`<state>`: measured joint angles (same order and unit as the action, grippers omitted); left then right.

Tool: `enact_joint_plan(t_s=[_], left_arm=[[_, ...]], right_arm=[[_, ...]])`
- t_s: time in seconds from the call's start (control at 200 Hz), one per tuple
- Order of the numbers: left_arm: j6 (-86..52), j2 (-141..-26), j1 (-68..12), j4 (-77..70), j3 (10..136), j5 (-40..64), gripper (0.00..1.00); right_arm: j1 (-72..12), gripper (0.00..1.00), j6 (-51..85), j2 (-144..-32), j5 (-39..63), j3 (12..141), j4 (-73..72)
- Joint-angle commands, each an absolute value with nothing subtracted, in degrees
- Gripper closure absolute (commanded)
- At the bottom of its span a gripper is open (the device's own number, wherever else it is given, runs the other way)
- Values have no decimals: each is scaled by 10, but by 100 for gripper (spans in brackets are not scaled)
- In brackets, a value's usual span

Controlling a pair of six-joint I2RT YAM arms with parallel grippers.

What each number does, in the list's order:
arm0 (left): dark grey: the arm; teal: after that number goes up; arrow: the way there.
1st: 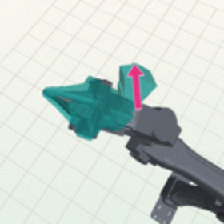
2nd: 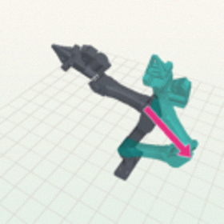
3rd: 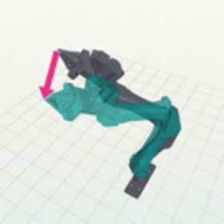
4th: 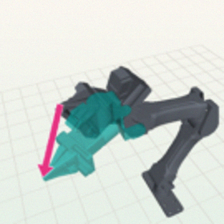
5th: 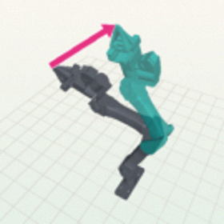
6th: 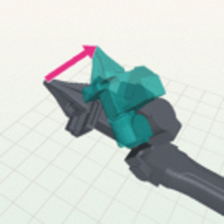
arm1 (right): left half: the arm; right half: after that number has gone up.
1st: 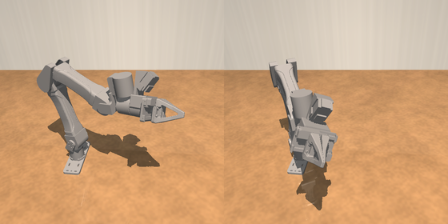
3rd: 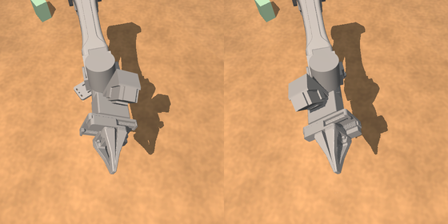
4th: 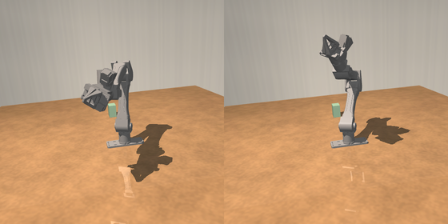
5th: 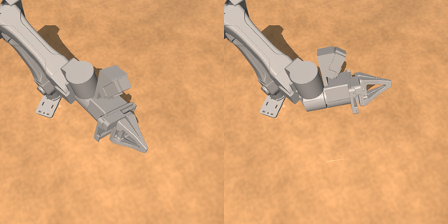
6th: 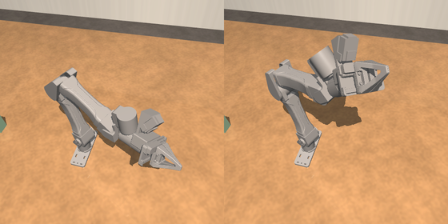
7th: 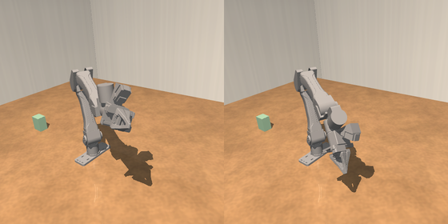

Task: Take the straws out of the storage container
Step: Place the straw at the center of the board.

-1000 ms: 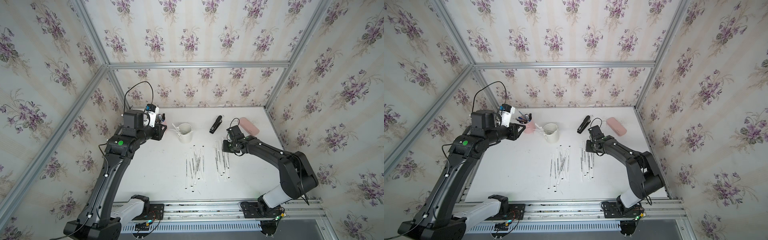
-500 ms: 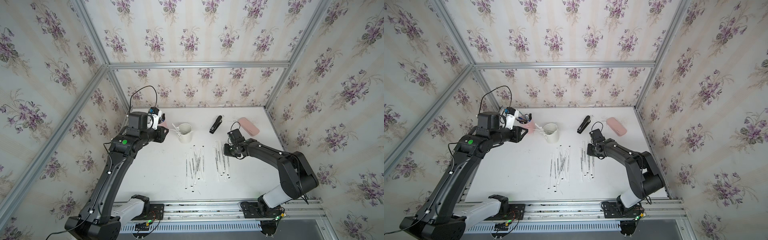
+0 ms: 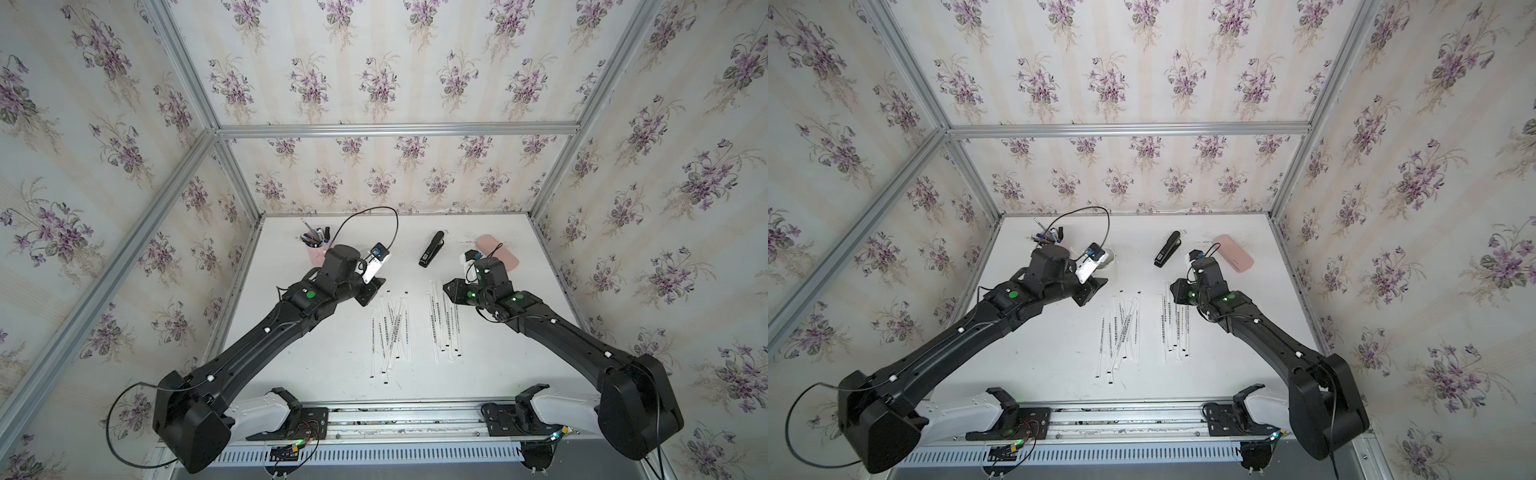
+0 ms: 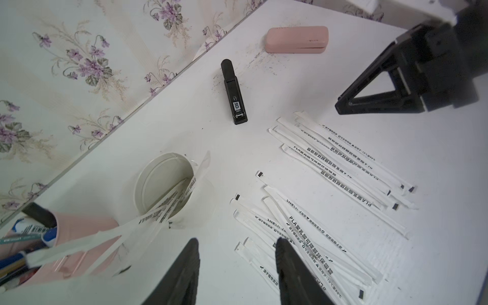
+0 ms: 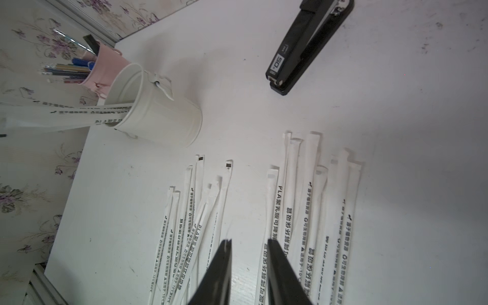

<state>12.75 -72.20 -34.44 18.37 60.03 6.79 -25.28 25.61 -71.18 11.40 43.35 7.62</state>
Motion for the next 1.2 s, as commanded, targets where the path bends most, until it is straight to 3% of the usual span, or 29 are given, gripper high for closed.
enact_joint_plan(t_s=[0.0,0.44,0.515,0.604,0.739,1.199], left_arm=[[185,-763,-345,106,608,33,52],[227,-921,-345,84,677,-50,53],[228,-936,-345,83,687,-62,58],[227,-940,-344,87,696,-68,73],[228,-930,-345,88,695,-75,87],[206,-894,-345,204,758,-84,98]], right_arm=[[-252,73,247,-705,131,428,47],[-253,74,240,-701,146,408,21],[-253,74,240,-704,150,407,18],[-252,75,241,-707,152,405,13],[-253,75,243,-707,153,402,8],[-253,75,254,-707,156,404,4]])
